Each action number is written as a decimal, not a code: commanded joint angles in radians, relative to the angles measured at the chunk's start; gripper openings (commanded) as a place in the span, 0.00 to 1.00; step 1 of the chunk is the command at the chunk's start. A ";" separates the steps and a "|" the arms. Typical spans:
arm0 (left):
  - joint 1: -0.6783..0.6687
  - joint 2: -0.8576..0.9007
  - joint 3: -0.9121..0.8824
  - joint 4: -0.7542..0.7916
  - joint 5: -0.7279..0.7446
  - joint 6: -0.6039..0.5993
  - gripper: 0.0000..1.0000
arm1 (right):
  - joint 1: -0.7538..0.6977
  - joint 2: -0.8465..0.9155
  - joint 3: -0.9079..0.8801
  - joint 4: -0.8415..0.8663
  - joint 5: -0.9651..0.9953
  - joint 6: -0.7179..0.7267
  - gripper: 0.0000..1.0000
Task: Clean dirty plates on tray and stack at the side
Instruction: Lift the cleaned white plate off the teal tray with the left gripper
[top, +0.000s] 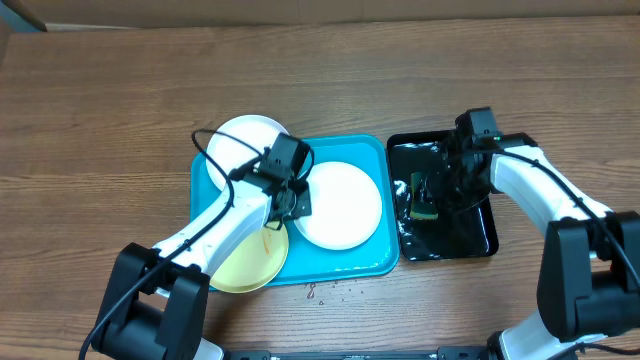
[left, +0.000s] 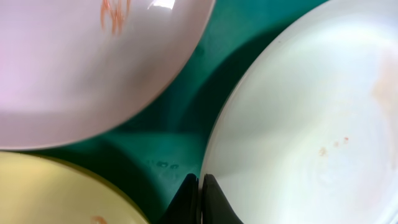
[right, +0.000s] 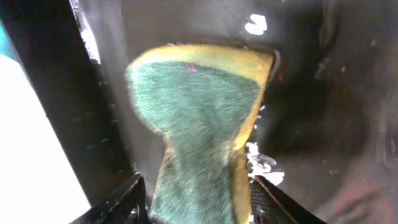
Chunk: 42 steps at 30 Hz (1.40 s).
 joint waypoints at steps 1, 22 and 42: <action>-0.006 0.003 0.096 -0.045 -0.035 0.061 0.04 | -0.007 -0.075 0.069 -0.050 0.026 -0.006 0.59; -0.158 -0.004 0.422 -0.431 -0.509 0.068 0.04 | -0.010 -0.085 0.070 -0.105 0.197 0.009 1.00; -0.667 -0.006 0.435 -0.686 -1.193 -0.365 0.04 | -0.010 -0.085 0.070 -0.063 0.197 0.009 1.00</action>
